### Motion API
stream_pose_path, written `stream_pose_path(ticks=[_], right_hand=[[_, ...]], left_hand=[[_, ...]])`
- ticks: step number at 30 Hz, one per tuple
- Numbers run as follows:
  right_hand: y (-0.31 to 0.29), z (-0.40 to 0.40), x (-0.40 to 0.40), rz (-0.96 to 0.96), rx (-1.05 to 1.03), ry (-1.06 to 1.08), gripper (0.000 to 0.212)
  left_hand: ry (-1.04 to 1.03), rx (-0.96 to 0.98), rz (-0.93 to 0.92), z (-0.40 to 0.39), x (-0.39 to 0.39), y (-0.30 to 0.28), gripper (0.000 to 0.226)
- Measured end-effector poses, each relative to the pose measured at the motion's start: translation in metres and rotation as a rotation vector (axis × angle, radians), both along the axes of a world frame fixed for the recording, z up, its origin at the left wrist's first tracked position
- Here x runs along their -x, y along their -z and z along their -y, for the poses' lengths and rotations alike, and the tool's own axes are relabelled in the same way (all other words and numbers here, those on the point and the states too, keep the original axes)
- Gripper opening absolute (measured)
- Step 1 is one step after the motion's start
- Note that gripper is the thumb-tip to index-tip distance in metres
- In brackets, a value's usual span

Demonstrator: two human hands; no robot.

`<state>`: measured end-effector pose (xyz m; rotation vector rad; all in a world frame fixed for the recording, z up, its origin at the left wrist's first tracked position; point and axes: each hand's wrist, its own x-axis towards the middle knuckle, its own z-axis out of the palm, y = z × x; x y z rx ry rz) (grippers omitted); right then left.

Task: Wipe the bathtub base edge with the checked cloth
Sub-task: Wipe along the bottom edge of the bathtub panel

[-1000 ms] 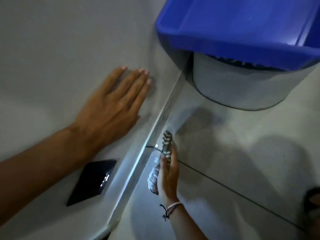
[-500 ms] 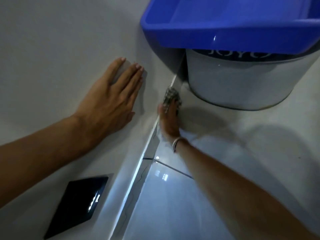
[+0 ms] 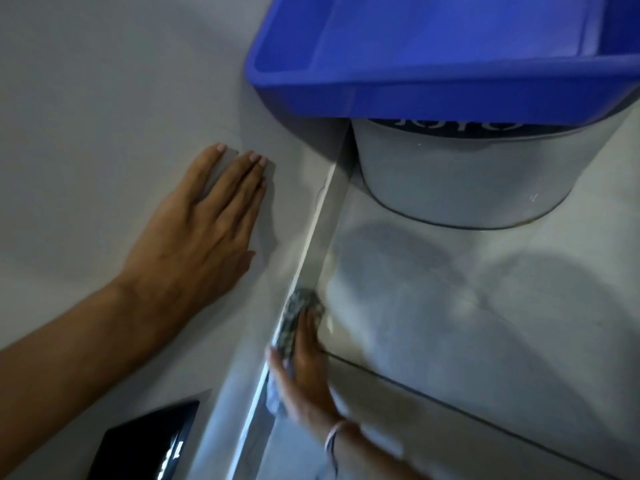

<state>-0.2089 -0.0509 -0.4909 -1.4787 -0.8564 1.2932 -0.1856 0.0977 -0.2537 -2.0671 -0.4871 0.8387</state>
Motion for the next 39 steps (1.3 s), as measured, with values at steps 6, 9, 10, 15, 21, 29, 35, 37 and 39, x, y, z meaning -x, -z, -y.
stream_pose_path(ticks=[6,9,10,15,21,29,35,37,39], right_hand=[[-0.021,-0.155,-0.143,-0.052,0.064,0.184,0.076],[-0.018,-0.144,-0.137,-0.088,0.032,0.149,0.078],[-0.011,-0.123,-0.117,-0.080,-0.003,0.143,0.074],[-0.014,0.026,-0.006,-0.115,0.018,-0.132,0.104],[-0.009,-0.092,-0.100,0.083,0.082,-0.039,0.081],[0.000,-0.055,-0.069,0.083,-0.030,-0.105,0.106],[0.000,0.009,-0.011,0.105,0.040,-0.253,0.128],[-0.005,-0.046,-0.051,0.145,0.057,-0.143,0.123],[-0.009,-0.091,-0.090,0.102,0.062,-0.085,0.115]], left_hand=[[-0.019,-0.009,-0.031,0.002,-0.002,-0.003,0.085],[-0.027,-0.010,-0.054,0.004,-0.004,-0.004,0.085],[-0.028,-0.013,-0.052,0.004,-0.005,-0.004,0.085],[-0.023,-0.011,-0.038,0.003,-0.005,-0.004,0.085],[0.005,-0.045,-0.050,0.001,-0.007,-0.007,0.085],[0.023,-0.075,-0.104,0.003,-0.008,-0.007,0.087],[0.007,-0.048,-0.062,0.002,-0.007,-0.007,0.085],[0.001,-0.053,-0.066,0.004,-0.007,-0.008,0.085],[0.004,-0.050,-0.078,0.004,-0.008,-0.007,0.085]])
